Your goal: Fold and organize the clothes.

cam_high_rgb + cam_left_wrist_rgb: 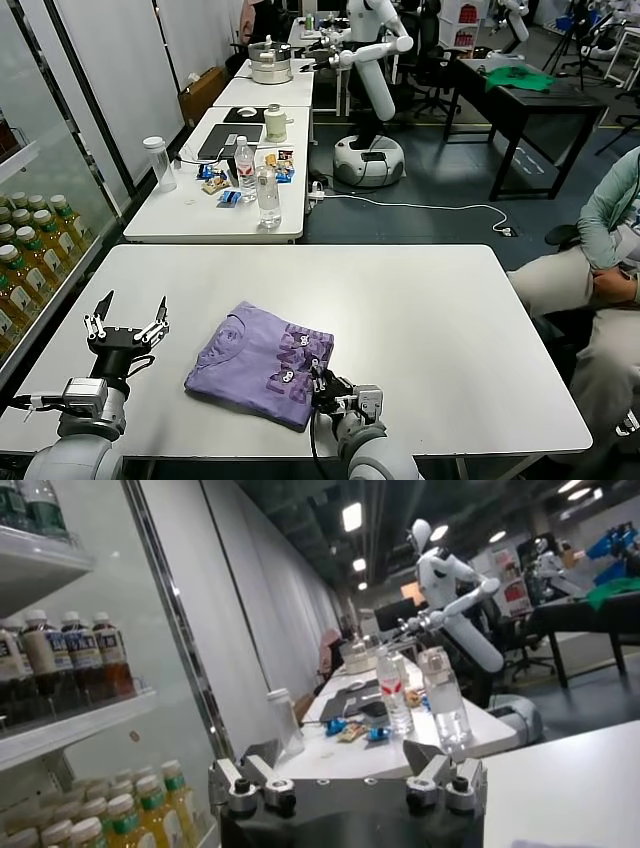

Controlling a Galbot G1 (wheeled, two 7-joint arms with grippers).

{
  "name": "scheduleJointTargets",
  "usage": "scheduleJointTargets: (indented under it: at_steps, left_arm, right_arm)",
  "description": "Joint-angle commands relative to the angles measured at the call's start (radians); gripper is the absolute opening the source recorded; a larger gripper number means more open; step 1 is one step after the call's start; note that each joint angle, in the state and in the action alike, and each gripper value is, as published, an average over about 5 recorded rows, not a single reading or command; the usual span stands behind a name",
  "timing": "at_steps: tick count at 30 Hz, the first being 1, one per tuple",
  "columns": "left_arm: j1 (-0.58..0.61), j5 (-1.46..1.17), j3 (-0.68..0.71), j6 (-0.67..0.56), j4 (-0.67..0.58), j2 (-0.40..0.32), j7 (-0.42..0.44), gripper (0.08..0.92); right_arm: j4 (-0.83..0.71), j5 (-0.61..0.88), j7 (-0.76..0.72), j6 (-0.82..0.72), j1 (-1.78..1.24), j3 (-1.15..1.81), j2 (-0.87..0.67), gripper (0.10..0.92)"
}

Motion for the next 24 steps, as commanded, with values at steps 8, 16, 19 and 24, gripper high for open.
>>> scheduleJointTargets:
  at_steps: [8,16,19,24]
  left_arm:
    - [-0.005,0.011,0.003,-0.005,0.016,-0.007,-0.003,0.823]
    - [-0.041,0.019,0.022,-0.003,0.067,-0.018,-0.001,0.823]
    - [-0.040,0.019,0.025,-0.010,0.074,-0.019,0.002,0.823]
    - [-0.037,0.021,0.019,-0.046,0.095,-0.026,0.005,0.823]
  right_arm:
    - [0.092,0.023,-0.279,-0.065,0.100,0.335,-0.284,0.112]
    - [0.029,-0.148,-0.605,-0.056,0.026,0.439,-0.296,0.112]
    - [0.056,-0.187,-0.599,-0.043,0.000,0.483,-0.292,0.165]
    - [0.111,-0.214,-0.553,0.002,-0.044,0.584,-0.316,0.309]
